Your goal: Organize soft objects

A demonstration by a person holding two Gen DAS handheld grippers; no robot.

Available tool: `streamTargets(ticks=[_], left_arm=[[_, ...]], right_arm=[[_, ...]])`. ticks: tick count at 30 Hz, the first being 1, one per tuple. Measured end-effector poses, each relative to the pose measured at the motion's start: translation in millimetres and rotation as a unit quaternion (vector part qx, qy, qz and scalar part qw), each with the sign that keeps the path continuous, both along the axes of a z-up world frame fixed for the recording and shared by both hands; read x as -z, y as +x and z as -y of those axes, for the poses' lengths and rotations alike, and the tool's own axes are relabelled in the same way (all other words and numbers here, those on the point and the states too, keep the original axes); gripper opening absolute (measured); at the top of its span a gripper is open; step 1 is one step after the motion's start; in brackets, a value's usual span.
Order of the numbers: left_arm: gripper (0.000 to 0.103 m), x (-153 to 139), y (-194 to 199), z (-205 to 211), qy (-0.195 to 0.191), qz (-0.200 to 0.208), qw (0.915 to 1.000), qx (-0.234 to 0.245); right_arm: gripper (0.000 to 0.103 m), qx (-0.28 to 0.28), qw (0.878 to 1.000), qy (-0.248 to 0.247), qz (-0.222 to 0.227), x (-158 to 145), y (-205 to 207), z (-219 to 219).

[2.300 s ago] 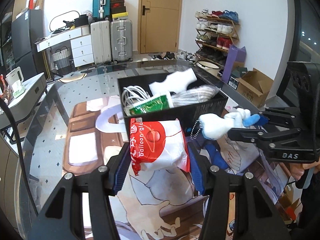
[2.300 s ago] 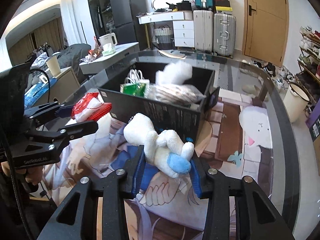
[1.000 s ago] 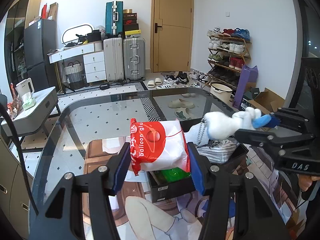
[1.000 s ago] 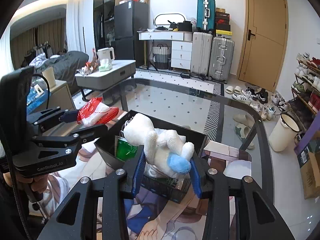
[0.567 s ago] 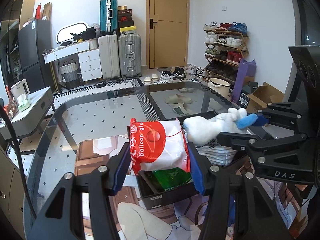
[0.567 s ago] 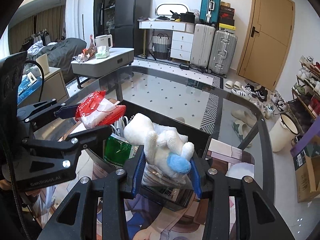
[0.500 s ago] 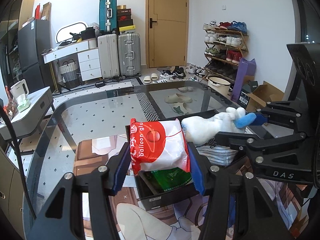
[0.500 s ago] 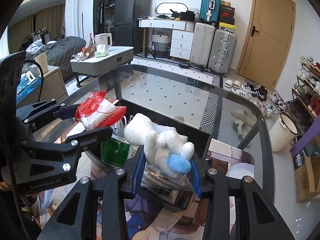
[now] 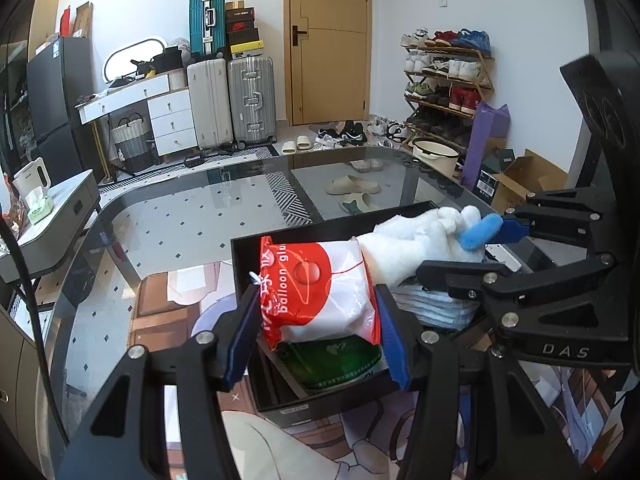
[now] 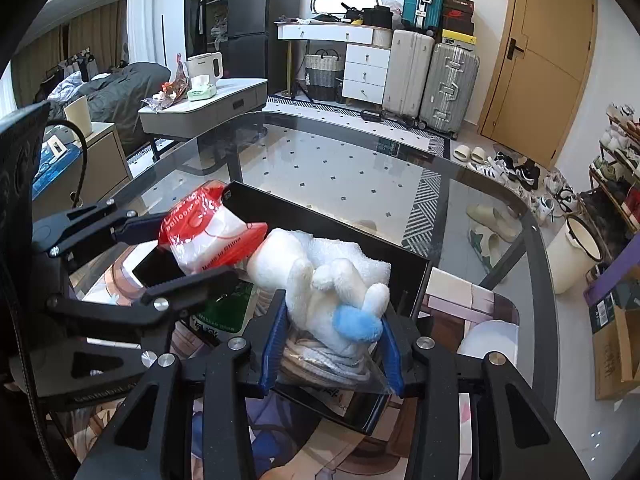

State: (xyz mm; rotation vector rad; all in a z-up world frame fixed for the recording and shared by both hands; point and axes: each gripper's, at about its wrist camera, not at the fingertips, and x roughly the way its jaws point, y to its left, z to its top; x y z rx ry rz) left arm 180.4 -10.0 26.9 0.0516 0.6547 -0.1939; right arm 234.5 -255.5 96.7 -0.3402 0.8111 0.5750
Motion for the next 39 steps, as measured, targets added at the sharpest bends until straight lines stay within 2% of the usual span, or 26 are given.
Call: streamTargets(ticks=[8, 12, 16, 18, 19, 20, 21, 26, 35, 39], left_arm=[[0.056, 3.9, 0.0, 2.1, 0.005, -0.001, 1.0000, 0.006], [0.058, 4.6, -0.3, 3.9, 0.007, -0.004, 0.9999, 0.012], [0.067, 0.8, -2.7, 0.8, -0.001, -0.006, 0.9998, 0.018], [0.076, -3.7, -8.5, -0.9, -0.001, 0.005, 0.9998, 0.018], [0.086, -6.7, -12.8, -1.6, 0.003, 0.016, 0.9998, 0.012], [0.094, -10.7, -18.1, -3.5, 0.008, 0.029, 0.9996, 0.004], [0.097, -13.5, -22.1, -5.4, 0.008, 0.038, 0.9992, 0.001], [0.103, -24.3, -39.4, -17.5, 0.003, 0.060, 0.9981, -0.014], [0.103, -10.9, -63.0, -31.1, -0.039, 0.071, 0.9957, -0.045], [0.103, 1.0, -66.5, -33.0, -0.039, 0.068, 0.9945, -0.069]], right_arm=[[0.041, 0.005, 1.000, -0.002, -0.001, 4.7, -0.3, 0.3], [0.046, 0.007, 1.000, -0.009, -0.004, 7.1, 0.8, -0.7], [0.051, 0.001, 1.000, -0.009, 0.022, 0.7, -6.7, 3.7], [0.065, 0.006, 0.999, -0.003, 0.040, -5.8, -12.6, 11.6], [0.069, 0.009, 0.999, 0.000, 0.044, -8.4, -14.0, 14.6], [0.079, 0.017, 0.999, 0.012, 0.049, -12.4, -16.6, 22.0], [0.088, 0.020, 0.998, 0.021, 0.052, -14.9, -18.3, 26.7], [0.101, 0.027, 0.995, 0.074, 0.060, -24.4, -34.6, 47.4], [0.102, 0.016, 0.986, 0.131, 0.098, -20.9, -75.2, 53.3], [0.102, 0.021, 0.984, 0.141, 0.107, -13.4, -87.7, 54.4]])
